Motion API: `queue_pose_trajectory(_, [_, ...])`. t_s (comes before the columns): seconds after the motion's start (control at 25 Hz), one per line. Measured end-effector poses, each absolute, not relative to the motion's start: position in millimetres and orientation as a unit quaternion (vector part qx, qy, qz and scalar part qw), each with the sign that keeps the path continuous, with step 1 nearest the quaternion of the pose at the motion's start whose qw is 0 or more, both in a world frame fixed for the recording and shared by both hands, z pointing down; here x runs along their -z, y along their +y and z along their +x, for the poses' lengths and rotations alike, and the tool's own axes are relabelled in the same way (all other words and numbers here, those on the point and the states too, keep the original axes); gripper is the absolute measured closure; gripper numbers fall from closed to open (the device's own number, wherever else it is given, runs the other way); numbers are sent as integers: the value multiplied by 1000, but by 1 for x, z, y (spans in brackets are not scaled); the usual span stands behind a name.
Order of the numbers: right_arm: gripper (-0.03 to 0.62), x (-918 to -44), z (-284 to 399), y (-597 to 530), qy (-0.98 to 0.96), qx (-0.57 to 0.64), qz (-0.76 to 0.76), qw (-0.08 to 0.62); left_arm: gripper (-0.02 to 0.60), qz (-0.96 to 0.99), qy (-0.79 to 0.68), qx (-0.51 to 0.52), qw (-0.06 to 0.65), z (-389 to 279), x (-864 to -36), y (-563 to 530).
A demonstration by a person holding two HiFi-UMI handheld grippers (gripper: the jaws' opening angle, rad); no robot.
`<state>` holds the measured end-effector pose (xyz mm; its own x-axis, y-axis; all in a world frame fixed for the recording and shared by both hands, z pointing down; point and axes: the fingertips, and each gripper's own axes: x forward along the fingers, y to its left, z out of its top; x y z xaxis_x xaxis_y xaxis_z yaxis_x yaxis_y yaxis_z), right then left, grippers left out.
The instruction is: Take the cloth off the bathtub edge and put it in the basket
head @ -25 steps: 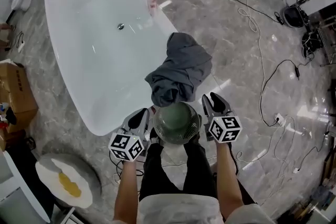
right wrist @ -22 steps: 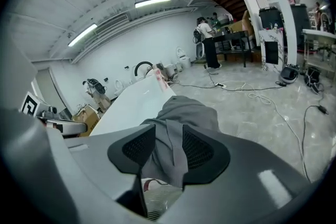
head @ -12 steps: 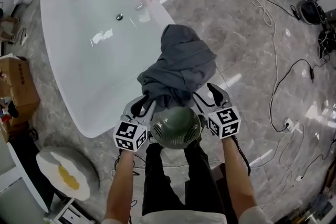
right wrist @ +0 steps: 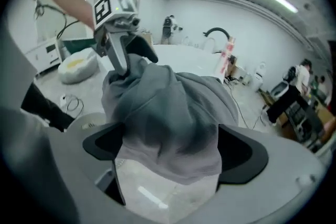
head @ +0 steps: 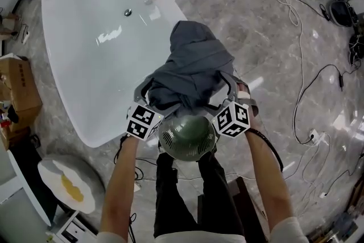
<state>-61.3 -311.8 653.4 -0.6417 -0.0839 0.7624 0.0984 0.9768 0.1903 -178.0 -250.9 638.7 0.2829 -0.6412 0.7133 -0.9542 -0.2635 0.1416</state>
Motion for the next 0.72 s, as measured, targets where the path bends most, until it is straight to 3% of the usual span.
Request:
queue_pose_trajectory(0.2, [49, -669, -83, -320, -877, 191, -31, 439, -9, 767, -477, -321, 285, -169, -664, -255])
queue_pose_trajectory(0.72, [31, -694, -115, -315, -827, 269, -100, 483, 17, 779, -422, -332, 323, -139, -709, -252])
